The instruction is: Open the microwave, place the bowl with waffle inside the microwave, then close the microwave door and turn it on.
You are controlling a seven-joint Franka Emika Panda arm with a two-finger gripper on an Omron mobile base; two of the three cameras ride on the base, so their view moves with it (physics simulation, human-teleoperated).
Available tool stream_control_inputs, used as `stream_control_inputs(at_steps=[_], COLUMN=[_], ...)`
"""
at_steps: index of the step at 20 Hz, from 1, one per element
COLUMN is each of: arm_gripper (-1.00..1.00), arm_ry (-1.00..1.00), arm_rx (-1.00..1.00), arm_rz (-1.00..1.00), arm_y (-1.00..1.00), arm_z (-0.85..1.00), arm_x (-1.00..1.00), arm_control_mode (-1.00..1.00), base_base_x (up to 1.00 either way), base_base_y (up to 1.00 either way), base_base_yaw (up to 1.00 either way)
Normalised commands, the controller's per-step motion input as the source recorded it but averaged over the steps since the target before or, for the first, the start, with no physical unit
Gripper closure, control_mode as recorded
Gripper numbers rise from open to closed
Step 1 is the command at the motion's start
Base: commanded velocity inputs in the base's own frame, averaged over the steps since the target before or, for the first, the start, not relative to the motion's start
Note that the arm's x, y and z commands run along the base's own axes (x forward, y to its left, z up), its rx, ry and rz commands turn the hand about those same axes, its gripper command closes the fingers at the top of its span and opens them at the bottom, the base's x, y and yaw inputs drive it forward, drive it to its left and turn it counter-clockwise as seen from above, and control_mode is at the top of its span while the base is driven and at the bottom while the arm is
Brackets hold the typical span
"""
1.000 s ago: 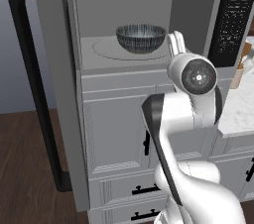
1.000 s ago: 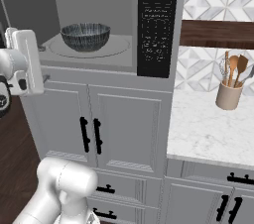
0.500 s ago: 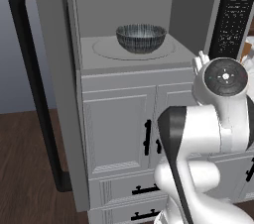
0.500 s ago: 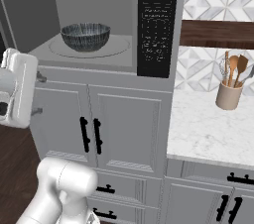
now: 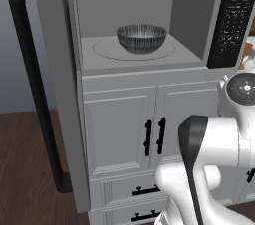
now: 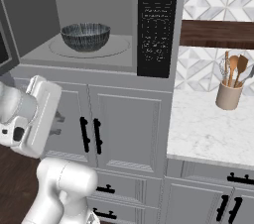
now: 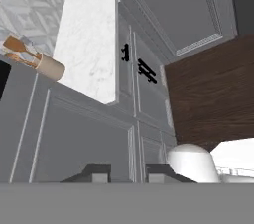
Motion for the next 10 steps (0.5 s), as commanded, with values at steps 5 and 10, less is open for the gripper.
stream_control_inputs(at_steps=[5, 10], arm_gripper=[1.00, 1.00], arm_ry=[0.08, 0.15], arm_rx=[-0.16, -0.31], arm_rz=[-0.02, 0.00], arm_y=[-0.09, 0.18], arm_z=[-0.46, -0.56], arm_x=[0.10, 0.34], arm_control_mode=[-1.00, -1.00], base_base_x=[0.00, 0.00], base_base_y=[0.00, 0.00], base_base_yaw=[0.00, 0.00])
